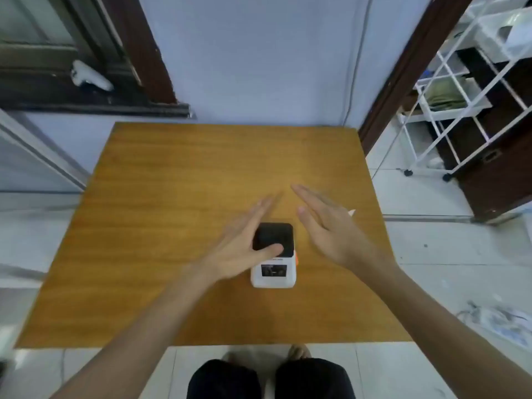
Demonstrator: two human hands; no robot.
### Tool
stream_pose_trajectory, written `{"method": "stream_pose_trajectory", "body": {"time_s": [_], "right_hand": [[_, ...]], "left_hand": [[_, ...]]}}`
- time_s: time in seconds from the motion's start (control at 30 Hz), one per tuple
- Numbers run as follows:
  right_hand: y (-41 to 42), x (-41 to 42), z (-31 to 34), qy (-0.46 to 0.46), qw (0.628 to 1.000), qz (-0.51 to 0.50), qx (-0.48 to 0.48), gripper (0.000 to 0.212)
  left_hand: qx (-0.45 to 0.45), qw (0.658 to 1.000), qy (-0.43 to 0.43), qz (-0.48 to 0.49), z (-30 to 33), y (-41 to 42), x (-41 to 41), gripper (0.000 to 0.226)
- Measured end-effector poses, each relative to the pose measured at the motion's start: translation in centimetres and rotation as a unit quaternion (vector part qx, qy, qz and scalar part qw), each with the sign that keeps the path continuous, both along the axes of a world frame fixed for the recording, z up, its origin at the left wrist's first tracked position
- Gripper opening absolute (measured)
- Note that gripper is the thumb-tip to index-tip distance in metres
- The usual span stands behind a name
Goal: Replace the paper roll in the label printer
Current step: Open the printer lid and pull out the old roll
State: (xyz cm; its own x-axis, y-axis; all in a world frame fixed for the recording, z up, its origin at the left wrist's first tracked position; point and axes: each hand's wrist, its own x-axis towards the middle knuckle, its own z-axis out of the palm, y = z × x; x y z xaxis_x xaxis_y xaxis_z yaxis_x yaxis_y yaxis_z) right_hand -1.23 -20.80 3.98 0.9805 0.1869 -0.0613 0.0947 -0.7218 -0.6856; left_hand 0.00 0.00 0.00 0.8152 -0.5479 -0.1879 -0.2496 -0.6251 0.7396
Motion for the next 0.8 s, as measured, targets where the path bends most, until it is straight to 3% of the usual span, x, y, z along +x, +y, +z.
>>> {"method": "stream_pose_trajectory", "body": {"time_s": [0.17,0.3,0.57,0.8], "right_hand": [[0.2,-2.9,-7.6,0.044,0.998,-0.007,0.054,0.051],[0.0,-3.6,-11.5,0.047,0.99,-0.018,0.132,0.061],[-1.0,-5.4,-12.6,0.005,0.97,0.039,0.239,0.051],[-1.1,-7.9,-12.3,0.04,0.964,0.036,0.26,0.062]], "left_hand": [[-0.003,1.0,0.011,0.004,-6.8,1.2,-1.3,0.112],[-0.002,0.999,-0.046,0.006,-8.1,1.8,-1.5,0.12],[-0.032,0.994,-0.099,0.026,-9.4,1.9,-3.4,0.123],[-0.067,0.995,-0.056,0.051,-8.9,1.7,-7.5,0.123]]}}
